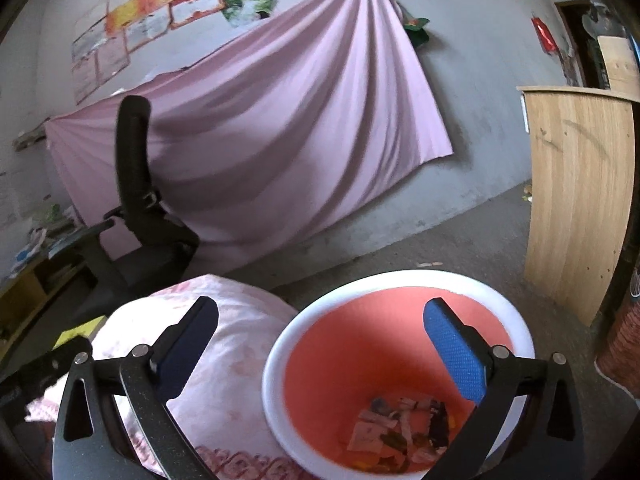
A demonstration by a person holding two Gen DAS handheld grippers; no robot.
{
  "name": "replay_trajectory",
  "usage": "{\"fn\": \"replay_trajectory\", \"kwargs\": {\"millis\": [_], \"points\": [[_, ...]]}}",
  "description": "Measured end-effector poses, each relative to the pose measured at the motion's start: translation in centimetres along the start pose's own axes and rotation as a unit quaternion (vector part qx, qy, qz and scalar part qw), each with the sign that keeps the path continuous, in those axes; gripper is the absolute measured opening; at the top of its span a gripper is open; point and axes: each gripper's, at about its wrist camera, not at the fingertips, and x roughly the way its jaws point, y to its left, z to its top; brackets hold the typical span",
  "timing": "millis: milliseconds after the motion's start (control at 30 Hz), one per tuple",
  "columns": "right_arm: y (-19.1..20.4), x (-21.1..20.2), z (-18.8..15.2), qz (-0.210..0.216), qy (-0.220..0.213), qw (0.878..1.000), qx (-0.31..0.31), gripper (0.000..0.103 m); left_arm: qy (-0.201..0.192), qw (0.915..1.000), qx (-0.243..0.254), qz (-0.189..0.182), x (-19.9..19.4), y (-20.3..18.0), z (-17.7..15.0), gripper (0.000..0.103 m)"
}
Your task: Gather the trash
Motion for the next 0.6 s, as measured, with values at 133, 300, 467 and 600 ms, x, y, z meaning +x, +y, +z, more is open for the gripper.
{"fn": "replay_trajectory", "kwargs": {"millis": [133, 300, 467, 600], "points": [[1.3, -2.1, -0.8, 0.003, -0.023, 1.000, -0.015, 0.103, -0.012, 0.9998, -0.010, 0.008, -1.5, 1.5, -0.4, 0.097], [3.0, -4.2, -1.7, 0.006, -0.054, 0.998, -0.030, 0.103, -0.032, 0.9992, -0.011, 0.023, -3.6, 2.6, -1.2, 0.097], [4.9, -5.4, -2.7, 0.018, -0.073, 0.996, -0.046, 0.103, -0.048, 0.9980, -0.011, 0.039, -5.8, 4.2, -2.4, 0.097], [6.4, -6.8, -3.6, 0.024, -0.092, 0.994, -0.056, 0.103, -0.066, 0.9965, 0.001, 0.052, -7.8, 4.9, -3.4, 0.097]]}}
